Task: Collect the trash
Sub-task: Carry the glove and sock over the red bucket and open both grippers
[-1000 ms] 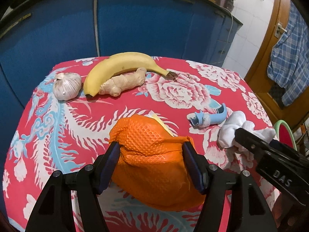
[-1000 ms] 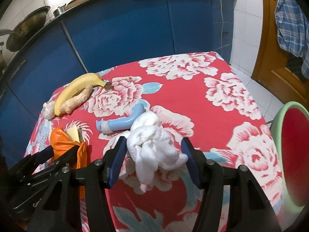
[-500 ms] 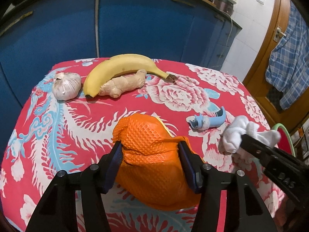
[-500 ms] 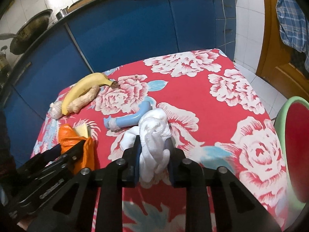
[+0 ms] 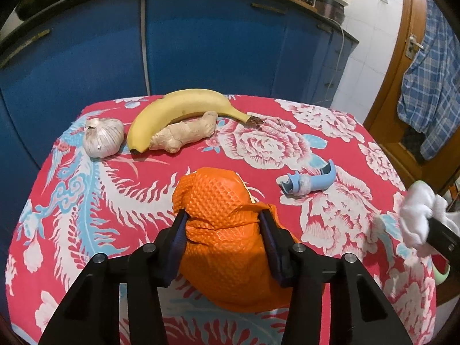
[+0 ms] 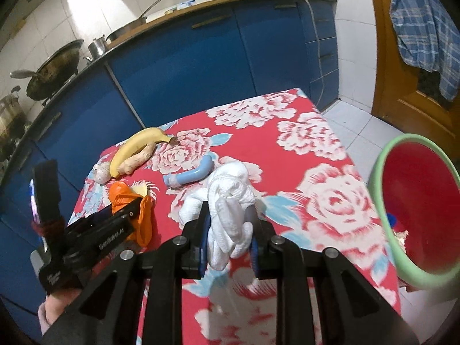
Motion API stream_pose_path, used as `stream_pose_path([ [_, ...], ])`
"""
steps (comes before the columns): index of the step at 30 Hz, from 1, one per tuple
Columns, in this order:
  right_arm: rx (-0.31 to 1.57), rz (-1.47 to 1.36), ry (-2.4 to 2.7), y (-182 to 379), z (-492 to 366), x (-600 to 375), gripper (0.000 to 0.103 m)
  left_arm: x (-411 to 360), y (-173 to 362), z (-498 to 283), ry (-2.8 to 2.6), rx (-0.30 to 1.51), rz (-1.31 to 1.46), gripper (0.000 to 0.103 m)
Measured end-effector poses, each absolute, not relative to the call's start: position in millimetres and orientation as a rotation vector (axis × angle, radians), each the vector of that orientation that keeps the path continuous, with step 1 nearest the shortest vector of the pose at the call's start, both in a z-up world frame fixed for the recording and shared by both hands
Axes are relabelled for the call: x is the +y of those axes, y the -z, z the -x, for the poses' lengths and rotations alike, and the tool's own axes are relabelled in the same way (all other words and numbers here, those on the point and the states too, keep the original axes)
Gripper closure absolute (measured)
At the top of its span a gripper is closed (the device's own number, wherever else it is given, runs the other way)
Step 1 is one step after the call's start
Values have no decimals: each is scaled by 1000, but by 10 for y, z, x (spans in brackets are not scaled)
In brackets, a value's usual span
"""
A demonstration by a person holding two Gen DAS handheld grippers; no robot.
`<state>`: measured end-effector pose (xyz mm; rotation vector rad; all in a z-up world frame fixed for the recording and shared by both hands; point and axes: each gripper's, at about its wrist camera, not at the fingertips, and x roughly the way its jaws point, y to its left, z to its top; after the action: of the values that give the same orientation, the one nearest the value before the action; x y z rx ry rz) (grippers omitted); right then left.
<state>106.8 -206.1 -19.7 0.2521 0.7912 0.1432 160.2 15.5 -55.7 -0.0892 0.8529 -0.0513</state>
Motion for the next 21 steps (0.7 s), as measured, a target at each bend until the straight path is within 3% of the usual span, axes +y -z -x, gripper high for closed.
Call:
stream_pose_path([
  [12,748,-292,-76,69,-654,-2479,78,175,413,-1554,55,841,120,81],
  [21,725,-326,-56,40,-511,-2689,78,106,255,-1392,95,835,139,91],
])
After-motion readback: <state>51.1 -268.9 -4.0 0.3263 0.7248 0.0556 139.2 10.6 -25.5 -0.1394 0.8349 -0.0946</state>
